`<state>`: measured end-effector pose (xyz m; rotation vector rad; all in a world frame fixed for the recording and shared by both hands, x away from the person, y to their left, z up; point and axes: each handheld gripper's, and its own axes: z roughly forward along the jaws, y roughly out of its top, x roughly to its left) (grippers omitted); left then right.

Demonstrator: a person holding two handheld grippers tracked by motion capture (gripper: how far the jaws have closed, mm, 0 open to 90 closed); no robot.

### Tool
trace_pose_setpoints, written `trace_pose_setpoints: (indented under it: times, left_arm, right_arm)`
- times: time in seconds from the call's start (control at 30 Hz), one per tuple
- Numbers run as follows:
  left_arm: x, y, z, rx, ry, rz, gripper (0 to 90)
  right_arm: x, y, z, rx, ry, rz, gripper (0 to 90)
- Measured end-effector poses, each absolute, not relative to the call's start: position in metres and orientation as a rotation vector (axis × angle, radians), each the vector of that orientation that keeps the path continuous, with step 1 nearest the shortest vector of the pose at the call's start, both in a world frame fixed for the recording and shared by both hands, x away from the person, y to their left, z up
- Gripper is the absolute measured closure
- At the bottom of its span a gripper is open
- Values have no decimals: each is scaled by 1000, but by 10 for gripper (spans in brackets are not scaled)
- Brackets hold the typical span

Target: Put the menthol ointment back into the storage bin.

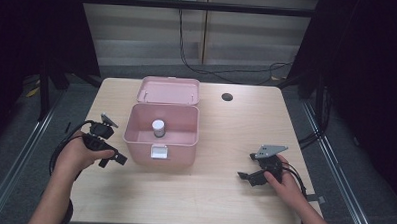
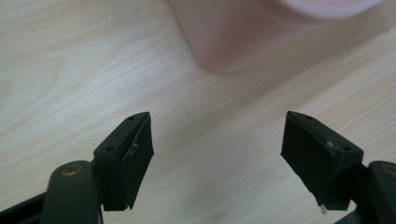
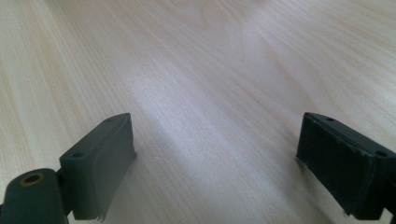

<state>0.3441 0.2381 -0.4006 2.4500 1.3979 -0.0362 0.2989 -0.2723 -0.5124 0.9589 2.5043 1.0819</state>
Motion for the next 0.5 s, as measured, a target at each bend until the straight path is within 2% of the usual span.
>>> trace_pose_setpoints:
  times: [0.5]
  left_arm:
    - [336,241,-446,2405,1352,-24,238]
  right_arm:
    - [299,-272,-512,960,2504,1082,105]
